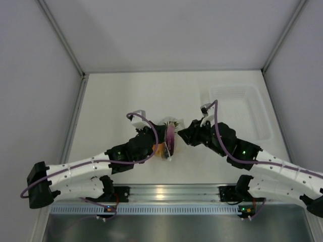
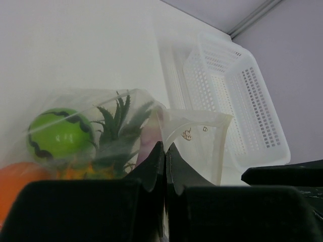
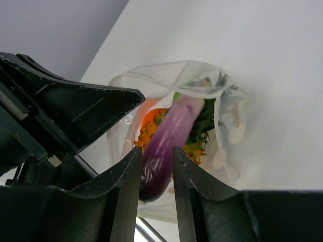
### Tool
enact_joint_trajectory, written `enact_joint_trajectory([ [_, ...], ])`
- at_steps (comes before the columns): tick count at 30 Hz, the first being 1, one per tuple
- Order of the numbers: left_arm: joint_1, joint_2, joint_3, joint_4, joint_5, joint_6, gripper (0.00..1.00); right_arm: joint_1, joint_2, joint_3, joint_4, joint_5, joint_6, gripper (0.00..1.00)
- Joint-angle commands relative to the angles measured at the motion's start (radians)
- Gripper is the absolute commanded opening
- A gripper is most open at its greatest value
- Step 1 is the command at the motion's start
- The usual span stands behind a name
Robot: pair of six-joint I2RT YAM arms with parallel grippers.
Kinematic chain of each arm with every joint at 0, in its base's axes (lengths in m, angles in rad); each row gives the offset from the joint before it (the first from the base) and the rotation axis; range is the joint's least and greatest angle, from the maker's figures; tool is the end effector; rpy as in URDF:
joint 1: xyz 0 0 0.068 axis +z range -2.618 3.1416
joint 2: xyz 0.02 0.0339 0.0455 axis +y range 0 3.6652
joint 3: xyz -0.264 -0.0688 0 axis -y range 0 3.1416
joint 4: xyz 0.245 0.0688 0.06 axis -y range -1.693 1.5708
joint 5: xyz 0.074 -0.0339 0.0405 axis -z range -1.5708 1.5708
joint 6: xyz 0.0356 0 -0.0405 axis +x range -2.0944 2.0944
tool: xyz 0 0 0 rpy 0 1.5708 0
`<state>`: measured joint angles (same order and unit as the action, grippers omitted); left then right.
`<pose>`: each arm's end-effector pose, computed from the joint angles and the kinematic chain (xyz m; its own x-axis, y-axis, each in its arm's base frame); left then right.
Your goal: Open the zip-top bag and remove the fake food
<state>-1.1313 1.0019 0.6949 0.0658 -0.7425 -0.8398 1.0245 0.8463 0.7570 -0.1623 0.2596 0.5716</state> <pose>0.1183 -0.1950 0.2951 -0.3563 -0.5314 -0.7685 0.1830 0.7669 -0.6151 0.1114 0.1656 0.3221 -0.4857 0.2076 -0.8491 -0.5160 0.7160 0.4702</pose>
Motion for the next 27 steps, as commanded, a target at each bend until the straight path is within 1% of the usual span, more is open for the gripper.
enact_joint_trajectory([
  [1,-0.019,0.014,0.051,0.029,-0.07,-0.012,0.0,0.02,0.069,0.064,0.09,-0.033,0.022,0.32],
  [2,-0.019,0.014,0.051,0.029,-0.072,-0.013,0.0,0.02,0.089,0.068,0.09,-0.034,0.025,0.34],
  [3,-0.019,0.014,0.052,0.029,-0.072,-0.013,0.0,0.023,0.121,0.067,0.098,-0.04,0.03,0.41],
  [4,-0.019,0.012,0.054,0.029,-0.075,-0.012,0.0,0.023,0.134,0.061,0.121,-0.04,0.045,0.44],
  [6,-0.019,0.009,0.054,0.029,-0.077,-0.012,0.0,0.025,0.157,0.024,0.151,-0.023,0.069,0.45],
  [8,-0.019,0.003,0.054,0.029,-0.08,-0.013,0.0,0.026,0.155,-0.039,0.226,0.001,0.128,0.46],
  [11,-0.021,0.003,0.051,0.029,-0.09,-0.022,0.0,0.031,0.148,-0.106,0.277,0.053,0.209,0.46],
  [12,-0.019,0.004,0.049,0.029,-0.092,-0.027,0.0,0.035,0.152,-0.117,0.297,0.072,0.23,0.48],
  [13,-0.021,0.007,0.046,0.029,-0.095,-0.039,0.0,0.037,0.158,-0.126,0.297,0.078,0.273,0.49],
  [17,-0.025,0.021,0.035,0.029,-0.121,-0.065,0.0,0.046,0.183,-0.133,0.274,0.107,0.318,0.52],
  [19,-0.033,0.036,0.037,0.029,-0.139,-0.068,0.0,0.065,0.183,-0.142,0.254,0.177,0.35,0.55],
  [21,-0.041,0.05,0.038,0.029,-0.146,-0.071,0.0,0.085,0.174,-0.171,0.26,0.222,0.372,0.66],
  [22,-0.042,0.056,0.037,0.029,-0.153,-0.077,0.0,0.085,0.177,-0.18,0.274,0.225,0.393,0.68],
  [27,-0.077,0.075,0.04,0.031,-0.196,-0.088,0.0,0.085,0.226,-0.219,0.334,0.224,0.435,0.7],
])
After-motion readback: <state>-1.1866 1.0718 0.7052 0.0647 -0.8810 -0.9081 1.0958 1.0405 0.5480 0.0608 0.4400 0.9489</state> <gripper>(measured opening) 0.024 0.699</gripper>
